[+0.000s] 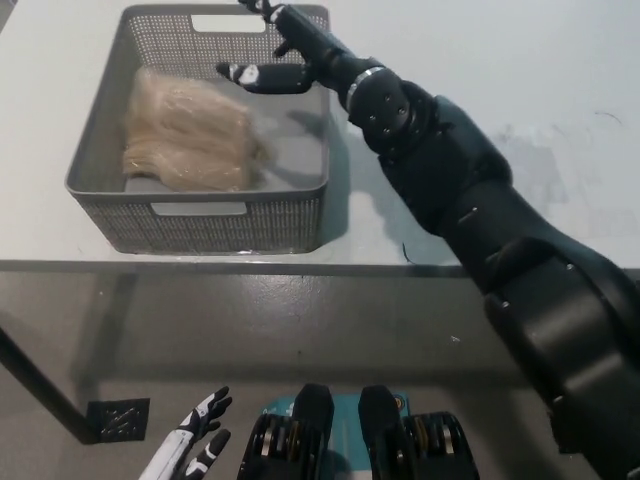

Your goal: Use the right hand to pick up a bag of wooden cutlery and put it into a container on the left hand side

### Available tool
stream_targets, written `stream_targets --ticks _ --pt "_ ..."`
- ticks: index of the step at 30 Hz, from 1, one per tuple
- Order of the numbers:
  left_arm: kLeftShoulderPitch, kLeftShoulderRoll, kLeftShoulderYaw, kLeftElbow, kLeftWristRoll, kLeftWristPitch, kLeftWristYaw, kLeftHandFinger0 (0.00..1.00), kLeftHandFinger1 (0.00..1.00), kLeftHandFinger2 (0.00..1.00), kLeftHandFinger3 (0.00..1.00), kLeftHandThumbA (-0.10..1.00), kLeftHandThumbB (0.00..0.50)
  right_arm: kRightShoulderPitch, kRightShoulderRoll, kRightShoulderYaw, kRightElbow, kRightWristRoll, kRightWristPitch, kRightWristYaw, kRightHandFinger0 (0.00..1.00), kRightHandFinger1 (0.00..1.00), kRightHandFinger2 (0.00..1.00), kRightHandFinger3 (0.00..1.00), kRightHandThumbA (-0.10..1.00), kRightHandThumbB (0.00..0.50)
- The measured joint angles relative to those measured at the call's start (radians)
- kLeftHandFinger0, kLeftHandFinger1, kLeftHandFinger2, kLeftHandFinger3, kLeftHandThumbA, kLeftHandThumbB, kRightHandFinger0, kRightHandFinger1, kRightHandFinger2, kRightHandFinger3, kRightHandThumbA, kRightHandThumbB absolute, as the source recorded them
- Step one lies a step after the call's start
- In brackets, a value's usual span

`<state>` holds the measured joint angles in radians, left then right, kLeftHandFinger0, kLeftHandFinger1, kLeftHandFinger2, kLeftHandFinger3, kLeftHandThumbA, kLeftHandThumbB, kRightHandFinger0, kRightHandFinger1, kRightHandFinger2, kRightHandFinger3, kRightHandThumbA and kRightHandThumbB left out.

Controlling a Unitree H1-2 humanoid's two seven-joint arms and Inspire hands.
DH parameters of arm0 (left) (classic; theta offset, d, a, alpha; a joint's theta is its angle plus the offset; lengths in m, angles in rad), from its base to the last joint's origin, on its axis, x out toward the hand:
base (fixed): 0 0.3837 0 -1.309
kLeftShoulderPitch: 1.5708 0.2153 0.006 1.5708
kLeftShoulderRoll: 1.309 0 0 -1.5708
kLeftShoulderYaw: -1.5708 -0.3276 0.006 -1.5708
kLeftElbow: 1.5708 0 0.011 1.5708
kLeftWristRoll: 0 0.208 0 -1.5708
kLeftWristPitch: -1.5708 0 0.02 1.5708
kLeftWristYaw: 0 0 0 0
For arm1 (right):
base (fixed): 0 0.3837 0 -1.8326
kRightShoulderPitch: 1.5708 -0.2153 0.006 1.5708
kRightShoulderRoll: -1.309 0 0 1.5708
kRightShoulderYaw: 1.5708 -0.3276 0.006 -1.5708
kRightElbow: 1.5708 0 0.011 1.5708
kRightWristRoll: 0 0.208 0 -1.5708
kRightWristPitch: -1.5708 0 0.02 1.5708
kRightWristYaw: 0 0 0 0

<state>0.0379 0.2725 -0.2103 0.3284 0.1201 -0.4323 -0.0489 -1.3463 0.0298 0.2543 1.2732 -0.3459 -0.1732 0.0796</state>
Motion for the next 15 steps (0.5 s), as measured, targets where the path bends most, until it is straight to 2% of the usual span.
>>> stream_targets --ticks 3,7,9,10,12,13,15 --pt "-0.004 0.001 -0.002 0.0 0.0 0.0 -0.003 1.0 1.0 1.0 1.0 0.91 0.304 0.0 -0.022 0.016 -0.002 -0.002 0.015 0.014 1.0 1.0 1.0 1.0 0.78 0.497" --pt "-0.007 0.001 -0.004 0.0 0.0 0.0 -0.003 1.0 1.0 1.0 1.0 0.91 0.311 0.0 -0.039 0.02 -0.01 -0.001 0.031 0.03 1.0 1.0 1.0 1.0 0.88 0.5" --pt "-0.009 0.001 -0.006 0.0 0.0 0.0 -0.003 1.0 1.0 1.0 1.0 0.92 0.318 0.0 -0.047 0.02 -0.017 0.0 0.032 0.035 1.0 1.0 1.0 1.0 0.84 0.492" --pt "-0.011 0.001 -0.006 0.0 0.0 0.0 -0.003 1.0 1.0 1.0 1.0 0.93 0.31 0.001 -0.052 0.02 -0.025 0.001 0.032 0.038 1.0 1.0 1.0 1.0 0.81 0.456" --pt "-0.014 0.001 -0.007 0.0 0.001 0.0 -0.003 1.0 1.0 1.0 1.0 0.93 0.315 0.003 -0.061 0.018 -0.049 0.003 0.032 0.04 1.0 1.0 1.0 1.0 0.79 0.446" --pt "-0.017 0.001 -0.007 0.0 0.001 0.0 -0.004 1.0 1.0 1.0 1.0 0.93 0.313 0.005 -0.07 0.014 -0.071 0.005 0.032 0.041 1.0 1.0 1.0 1.0 0.84 0.453" --pt "-0.022 0.001 -0.007 0.0 0.001 0.0 -0.004 1.0 1.0 1.0 1.0 0.92 0.316 0.017 -0.096 -0.002 -0.136 0.011 0.029 0.043 1.0 1.0 1.0 1.0 0.85 0.443"
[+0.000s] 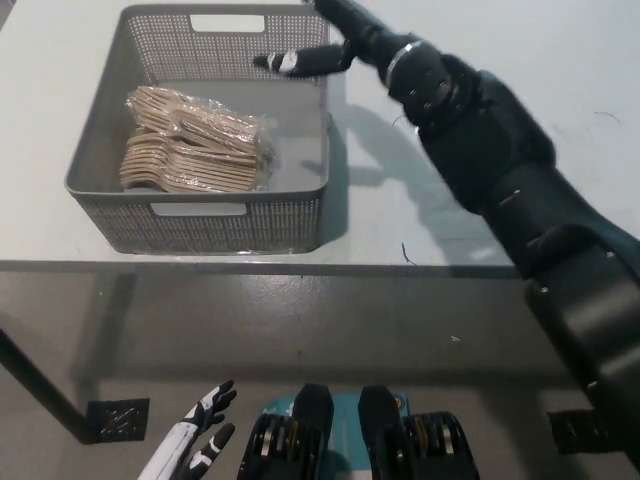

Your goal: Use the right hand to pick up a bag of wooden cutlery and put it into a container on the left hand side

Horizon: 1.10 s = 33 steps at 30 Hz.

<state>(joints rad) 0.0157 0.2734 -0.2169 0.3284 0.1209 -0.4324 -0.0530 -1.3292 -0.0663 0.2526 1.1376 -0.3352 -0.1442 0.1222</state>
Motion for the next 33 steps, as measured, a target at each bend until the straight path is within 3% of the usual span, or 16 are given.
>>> stream_targets --ticks 2,5,8,10,12,15,20,22,25,26,28,31,33 --pt "-0.003 0.0 0.0 0.0 0.0 0.0 0.0 1.0 1.0 1.0 1.0 0.89 0.311 0.016 -0.024 -0.016 -0.059 0.007 -0.001 0.006 1.0 1.0 1.0 1.0 0.92 0.499" --pt "-0.001 0.002 0.002 0.0 0.0 0.0 -0.001 1.0 1.0 1.0 1.0 0.87 0.306 0.07 -0.075 -0.046 -0.196 0.019 0.006 0.021 1.0 1.0 1.0 1.0 0.85 0.471" --pt "0.001 0.001 0.002 0.0 -0.001 0.001 -0.006 1.0 1.0 1.0 1.0 0.82 0.293 0.151 -0.109 -0.075 -0.328 0.033 0.026 0.035 1.0 1.0 1.0 1.0 0.87 0.488" --pt "0.001 0.001 0.002 0.0 -0.001 0.001 -0.006 1.0 1.0 1.0 1.0 0.82 0.305 0.212 -0.126 -0.087 -0.405 0.04 0.036 0.041 1.0 1.0 1.0 1.0 0.87 0.46" --pt "0.002 0.001 0.002 0.0 -0.001 0.001 -0.006 1.0 1.0 1.0 1.0 0.83 0.305 0.283 -0.14 -0.102 -0.486 0.046 0.044 0.045 1.0 1.0 1.0 1.0 0.88 0.462" --pt "0.005 0.001 0.003 0.001 -0.001 0.001 -0.006 1.0 1.0 1.0 1.0 0.92 0.324 0.391 -0.148 -0.129 -0.596 0.063 0.051 0.049 1.0 1.0 1.0 1.0 0.72 0.402" --pt "0.007 0.0 0.004 0.001 -0.001 0.002 -0.006 1.0 1.0 1.0 1.0 0.97 0.316 0.563 -0.146 -0.181 -0.772 0.11 0.054 0.053 1.0 1.0 1.0 1.0 0.82 0.412" --pt "0.007 0.0 0.005 0.002 -0.001 0.002 -0.006 1.0 1.0 1.0 1.0 1.0 0.315 0.645 -0.142 -0.2 -0.859 0.131 0.059 0.053 1.0 1.0 1.0 1.0 0.8 0.363" --pt "0.007 -0.002 0.006 0.002 -0.001 0.002 -0.005 1.0 1.0 1.0 1.0 1.0 0.31 0.754 -0.134 -0.226 -0.965 0.164 0.06 0.053 1.0 1.0 1.0 1.0 0.8 0.349" --pt "0.007 -0.002 0.007 0.002 -0.001 0.002 -0.005 1.0 1.0 1.0 1.0 1.0 0.328 0.793 -0.13 -0.237 -1.008 0.179 0.06 0.053 1.0 1.0 1.0 1.0 0.83 0.395" --pt "0.007 -0.004 0.01 0.004 -0.003 0.001 -0.005 1.0 1.0 1.0 1.0 1.0 0.331 0.866 -0.123 -0.249 -1.071 0.203 0.057 0.052 1.0 1.0 1.0 1.0 0.84 0.404" --pt "0.006 -0.008 0.022 0.012 -0.01 0.001 -0.004 1.0 1.0 1.0 1.0 1.0 0.337 0.994 -0.098 -0.273 -1.19 0.253 0.039 0.051 1.0 1.0 1.0 1.0 0.98 0.448" --pt "0.005 -0.011 0.033 0.018 -0.016 0.001 -0.004 1.0 1.0 1.0 1.0 1.0 0.34 1.084 -0.076 -0.279 -1.25 0.274 0.021 0.048 1.0 1.0 1.0 1.0 1.0 0.391"
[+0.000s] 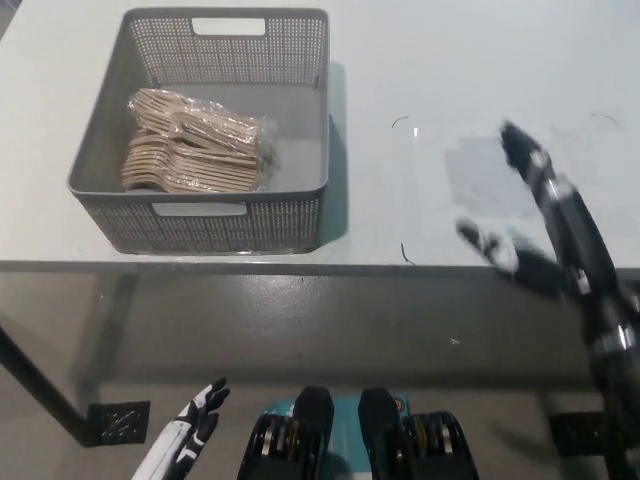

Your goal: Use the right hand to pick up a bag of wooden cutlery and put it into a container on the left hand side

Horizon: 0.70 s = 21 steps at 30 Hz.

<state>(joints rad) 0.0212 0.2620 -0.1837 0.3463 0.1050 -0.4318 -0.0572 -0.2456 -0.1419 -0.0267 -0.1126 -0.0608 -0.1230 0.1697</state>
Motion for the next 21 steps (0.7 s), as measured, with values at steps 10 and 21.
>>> stream_targets --ticks 10,21 --pt "-0.003 -0.03 0.042 0.018 -0.035 0.0 -0.002 1.0 1.0 1.0 1.0 1.0 0.377 0.277 0.087 0.018 0.104 0.048 -0.137 -0.003 1.0 1.0 1.0 1.0 1.0 0.307" --pt "-0.014 -0.038 0.077 0.029 -0.048 0.0 -0.002 1.0 1.0 1.0 1.0 1.0 0.393 0.375 0.106 0.02 0.279 0.153 -0.224 0.018 1.0 1.0 1.0 1.0 1.0 0.254"
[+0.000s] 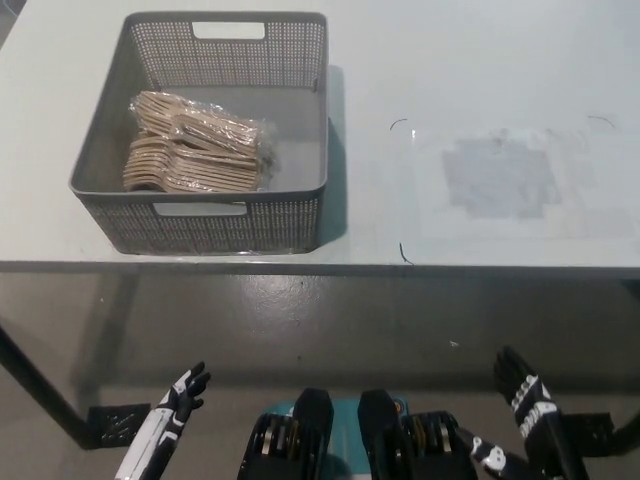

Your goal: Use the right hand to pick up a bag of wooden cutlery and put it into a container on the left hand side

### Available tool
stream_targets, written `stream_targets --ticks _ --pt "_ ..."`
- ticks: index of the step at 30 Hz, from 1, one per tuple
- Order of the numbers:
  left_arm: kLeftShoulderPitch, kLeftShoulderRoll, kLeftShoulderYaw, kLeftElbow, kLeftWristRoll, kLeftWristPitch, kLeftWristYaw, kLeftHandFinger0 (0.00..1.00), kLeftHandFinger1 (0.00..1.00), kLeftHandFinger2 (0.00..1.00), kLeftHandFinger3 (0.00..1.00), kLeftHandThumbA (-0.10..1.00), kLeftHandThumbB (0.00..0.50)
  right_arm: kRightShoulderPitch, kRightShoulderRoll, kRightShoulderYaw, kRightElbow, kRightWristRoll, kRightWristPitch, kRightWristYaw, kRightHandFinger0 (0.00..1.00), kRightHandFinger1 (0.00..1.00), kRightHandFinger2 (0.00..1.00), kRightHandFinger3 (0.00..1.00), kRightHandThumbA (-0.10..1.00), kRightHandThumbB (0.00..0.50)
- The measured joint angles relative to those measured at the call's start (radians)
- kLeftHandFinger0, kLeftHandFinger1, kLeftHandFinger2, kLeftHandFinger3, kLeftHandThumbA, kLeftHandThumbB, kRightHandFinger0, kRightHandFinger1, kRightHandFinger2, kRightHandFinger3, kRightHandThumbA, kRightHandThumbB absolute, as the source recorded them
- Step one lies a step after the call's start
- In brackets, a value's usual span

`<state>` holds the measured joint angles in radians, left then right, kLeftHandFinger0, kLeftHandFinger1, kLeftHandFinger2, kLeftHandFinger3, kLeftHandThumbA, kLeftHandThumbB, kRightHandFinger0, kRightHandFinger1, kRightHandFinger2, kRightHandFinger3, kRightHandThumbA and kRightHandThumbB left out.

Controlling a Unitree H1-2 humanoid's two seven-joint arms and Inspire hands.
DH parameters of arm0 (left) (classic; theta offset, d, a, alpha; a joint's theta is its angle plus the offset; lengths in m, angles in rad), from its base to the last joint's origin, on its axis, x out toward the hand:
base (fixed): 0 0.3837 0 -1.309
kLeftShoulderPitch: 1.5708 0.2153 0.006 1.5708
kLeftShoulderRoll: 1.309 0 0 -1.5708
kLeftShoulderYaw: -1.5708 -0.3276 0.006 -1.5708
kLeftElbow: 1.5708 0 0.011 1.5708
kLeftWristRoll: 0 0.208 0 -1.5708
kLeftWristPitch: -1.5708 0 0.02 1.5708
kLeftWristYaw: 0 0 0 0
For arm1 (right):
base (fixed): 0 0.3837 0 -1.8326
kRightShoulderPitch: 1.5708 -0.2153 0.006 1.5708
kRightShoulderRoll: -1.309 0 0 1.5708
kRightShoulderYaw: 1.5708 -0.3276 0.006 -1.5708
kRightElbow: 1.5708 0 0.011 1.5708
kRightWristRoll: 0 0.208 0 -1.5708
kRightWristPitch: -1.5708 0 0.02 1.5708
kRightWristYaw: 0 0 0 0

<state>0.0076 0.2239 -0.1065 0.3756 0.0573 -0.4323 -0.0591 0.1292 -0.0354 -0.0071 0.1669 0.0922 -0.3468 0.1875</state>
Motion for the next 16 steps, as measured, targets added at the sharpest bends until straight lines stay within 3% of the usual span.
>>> stream_targets --ticks 4,7,14,16 --pt "0.0 -0.004 0.005 0.001 0.0 0.0 0.0 1.0 1.0 1.0 1.0 1.0 0.397 -0.003 -0.003 -0.001 0.046 0.034 -0.013 0.01 1.0 1.0 1.0 1.0 1.0 0.226" --pt "0.001 -0.008 0.007 0.001 -0.001 0.0 0.0 1.0 1.0 1.0 1.0 1.0 0.386 -0.012 -0.003 -0.002 0.055 0.051 -0.017 0.013 1.0 1.0 1.0 1.0 1.0 0.254" --pt "0.017 -0.014 0.014 0.0 -0.001 0.0 0.001 1.0 1.0 1.0 1.0 1.0 0.393 -0.032 -0.008 -0.002 0.077 0.066 -0.023 0.017 1.0 1.0 1.0 1.0 1.0 0.264" --pt "0.02 -0.015 0.016 0.0 -0.001 0.0 0.001 1.0 1.0 1.0 1.0 1.0 0.37 -0.036 -0.011 -0.002 0.078 0.066 -0.023 0.018 1.0 1.0 1.0 1.0 1.0 0.301"
